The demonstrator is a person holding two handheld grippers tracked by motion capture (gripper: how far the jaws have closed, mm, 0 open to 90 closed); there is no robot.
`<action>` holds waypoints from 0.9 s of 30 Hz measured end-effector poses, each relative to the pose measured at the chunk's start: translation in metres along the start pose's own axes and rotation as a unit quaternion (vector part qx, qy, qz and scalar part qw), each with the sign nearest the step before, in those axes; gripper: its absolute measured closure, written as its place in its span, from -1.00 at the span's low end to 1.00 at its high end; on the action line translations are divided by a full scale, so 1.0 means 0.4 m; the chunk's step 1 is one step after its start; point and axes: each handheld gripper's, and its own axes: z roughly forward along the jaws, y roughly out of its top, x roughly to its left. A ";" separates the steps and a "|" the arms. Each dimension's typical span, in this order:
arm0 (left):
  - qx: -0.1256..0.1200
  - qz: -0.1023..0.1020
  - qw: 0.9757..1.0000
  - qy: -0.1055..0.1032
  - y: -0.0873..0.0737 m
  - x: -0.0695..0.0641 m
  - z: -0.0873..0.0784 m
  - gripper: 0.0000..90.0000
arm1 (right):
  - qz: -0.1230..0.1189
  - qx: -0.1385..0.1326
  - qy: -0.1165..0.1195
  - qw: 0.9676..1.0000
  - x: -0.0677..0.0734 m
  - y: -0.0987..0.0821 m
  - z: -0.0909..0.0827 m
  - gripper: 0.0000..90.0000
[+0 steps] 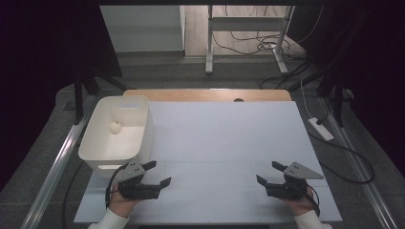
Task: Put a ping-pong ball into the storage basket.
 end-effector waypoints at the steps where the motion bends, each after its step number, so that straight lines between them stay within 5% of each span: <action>1: -0.001 -0.002 1.000 0.002 -0.004 0.002 -0.002 -0.61 | -0.001 0.002 0.000 1.000 0.000 0.000 0.000 -0.60; 12: -0.003 -0.018 1.000 0.011 -0.044 0.023 -0.016 -0.60 | -0.004 0.005 0.004 1.000 0.003 -0.001 0.004 -0.60; 27: -0.002 -0.009 1.000 0.009 -0.041 0.018 0.004 -0.58 | -0.004 0.003 0.004 1.000 0.003 -0.003 0.000 -0.60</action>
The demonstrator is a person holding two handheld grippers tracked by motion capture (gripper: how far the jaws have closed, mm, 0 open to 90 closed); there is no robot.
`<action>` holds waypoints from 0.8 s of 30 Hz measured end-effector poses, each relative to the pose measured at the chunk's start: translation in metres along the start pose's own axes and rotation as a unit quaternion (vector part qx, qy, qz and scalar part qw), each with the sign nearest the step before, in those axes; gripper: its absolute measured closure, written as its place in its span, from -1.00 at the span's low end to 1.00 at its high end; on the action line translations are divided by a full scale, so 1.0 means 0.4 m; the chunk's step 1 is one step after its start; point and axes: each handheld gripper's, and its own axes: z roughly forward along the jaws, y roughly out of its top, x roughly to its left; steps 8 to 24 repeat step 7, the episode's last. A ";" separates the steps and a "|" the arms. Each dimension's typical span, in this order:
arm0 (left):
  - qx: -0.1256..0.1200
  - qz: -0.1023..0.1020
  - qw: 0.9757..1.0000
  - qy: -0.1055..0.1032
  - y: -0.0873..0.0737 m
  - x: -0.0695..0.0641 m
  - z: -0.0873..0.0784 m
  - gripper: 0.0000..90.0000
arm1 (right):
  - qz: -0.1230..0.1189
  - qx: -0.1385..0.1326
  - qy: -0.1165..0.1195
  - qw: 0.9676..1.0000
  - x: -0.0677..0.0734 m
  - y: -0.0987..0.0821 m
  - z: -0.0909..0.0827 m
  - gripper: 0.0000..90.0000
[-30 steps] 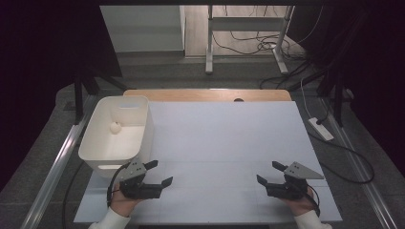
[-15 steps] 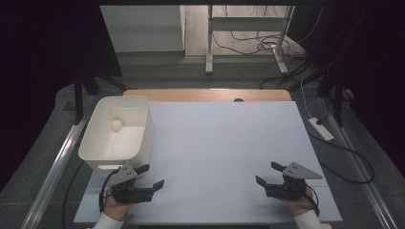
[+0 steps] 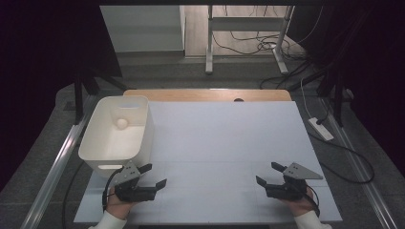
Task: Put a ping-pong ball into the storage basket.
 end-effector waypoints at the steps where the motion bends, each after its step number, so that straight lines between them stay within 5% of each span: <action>1: 0.001 0.001 1.000 0.000 0.000 0.000 0.000 -0.58 | 0.000 0.000 0.000 1.000 0.000 0.000 0.000 -0.60; 24: 0.003 0.005 1.000 -0.003 0.003 -0.007 0.001 -0.59 | 0.000 0.000 -0.001 1.000 0.000 0.000 -0.001 -0.60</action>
